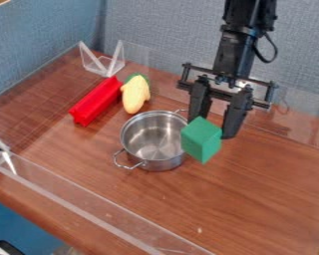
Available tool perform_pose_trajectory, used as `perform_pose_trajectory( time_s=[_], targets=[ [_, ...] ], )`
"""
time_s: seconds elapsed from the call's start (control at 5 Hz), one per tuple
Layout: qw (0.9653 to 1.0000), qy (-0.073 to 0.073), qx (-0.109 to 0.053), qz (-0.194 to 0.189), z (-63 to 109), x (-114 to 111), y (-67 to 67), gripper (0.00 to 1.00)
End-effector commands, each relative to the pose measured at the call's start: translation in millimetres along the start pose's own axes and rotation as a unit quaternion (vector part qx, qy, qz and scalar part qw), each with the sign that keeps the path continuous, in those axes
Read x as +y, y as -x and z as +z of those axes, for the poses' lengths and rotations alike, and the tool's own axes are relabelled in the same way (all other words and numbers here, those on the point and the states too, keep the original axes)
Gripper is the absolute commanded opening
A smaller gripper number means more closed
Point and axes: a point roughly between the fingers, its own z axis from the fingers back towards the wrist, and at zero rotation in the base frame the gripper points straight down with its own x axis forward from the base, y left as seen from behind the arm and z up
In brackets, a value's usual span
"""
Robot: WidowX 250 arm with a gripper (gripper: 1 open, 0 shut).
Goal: Put the green block into the metal pot
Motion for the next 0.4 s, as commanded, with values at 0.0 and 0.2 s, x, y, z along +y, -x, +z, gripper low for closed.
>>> perform_pose_trajectory(
  time_s=[0.0, 0.2],
  targets=[
    [0.9983, 0.007, -0.058, 0.0, 28.8, 6.0, 12.2, 0.0],
    [0.9982, 0.011, -0.058, 0.006, 28.7, 12.5, 11.1, 0.0]
  ],
)
